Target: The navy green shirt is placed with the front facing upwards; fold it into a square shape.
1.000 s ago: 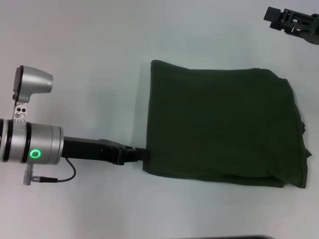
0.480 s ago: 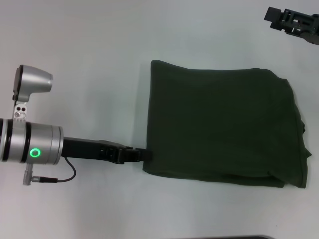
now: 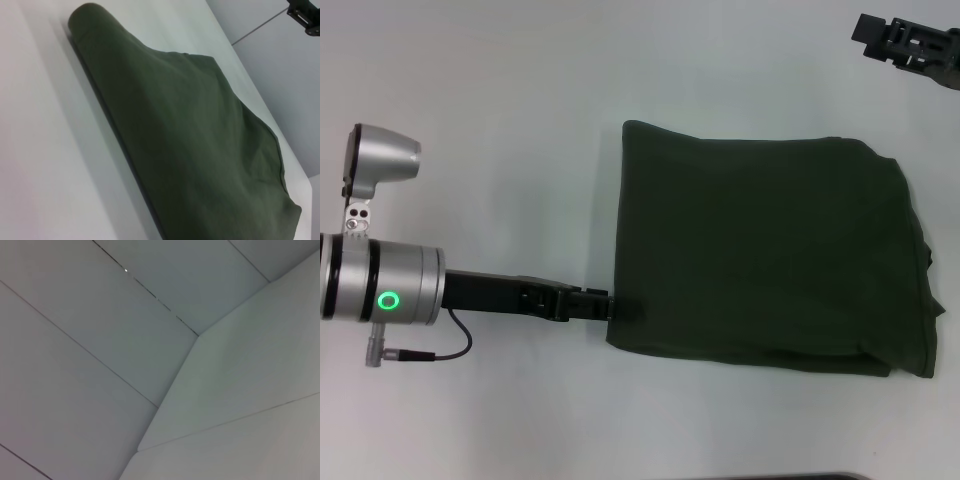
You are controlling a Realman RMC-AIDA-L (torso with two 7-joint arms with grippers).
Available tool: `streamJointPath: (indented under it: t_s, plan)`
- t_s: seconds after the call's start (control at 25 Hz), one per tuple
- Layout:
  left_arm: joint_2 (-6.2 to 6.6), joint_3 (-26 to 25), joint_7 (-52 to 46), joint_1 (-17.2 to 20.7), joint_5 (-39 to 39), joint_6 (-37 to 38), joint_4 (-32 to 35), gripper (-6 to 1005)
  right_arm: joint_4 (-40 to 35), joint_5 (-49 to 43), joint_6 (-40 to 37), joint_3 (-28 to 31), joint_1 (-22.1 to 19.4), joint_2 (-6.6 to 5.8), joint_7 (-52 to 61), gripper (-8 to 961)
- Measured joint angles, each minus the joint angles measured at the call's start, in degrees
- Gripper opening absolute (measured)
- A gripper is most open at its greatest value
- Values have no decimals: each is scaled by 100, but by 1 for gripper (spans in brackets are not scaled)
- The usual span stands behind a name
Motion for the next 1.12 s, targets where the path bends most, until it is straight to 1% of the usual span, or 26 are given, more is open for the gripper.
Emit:
streamJointPath:
  t_s: [0.28, 0.76, 1.0, 1.12]
  plan:
    - [-16, 0, 0, -26, -11, -35, -4, 752, 0, 0, 0, 0, 0, -10, 5, 778]
    - [-46, 54, -67, -95, 13, 3, -33, 934, 0, 0, -1, 6, 8, -21, 27, 777]
    - [-106, 62, -76, -122, 19, 53, -48, 932, 0, 0, -7, 8, 9, -32, 39, 776]
    - [-117, 62, -77, -152, 19, 75, -68, 931, 0, 0, -8, 8, 9, -32, 41, 776]
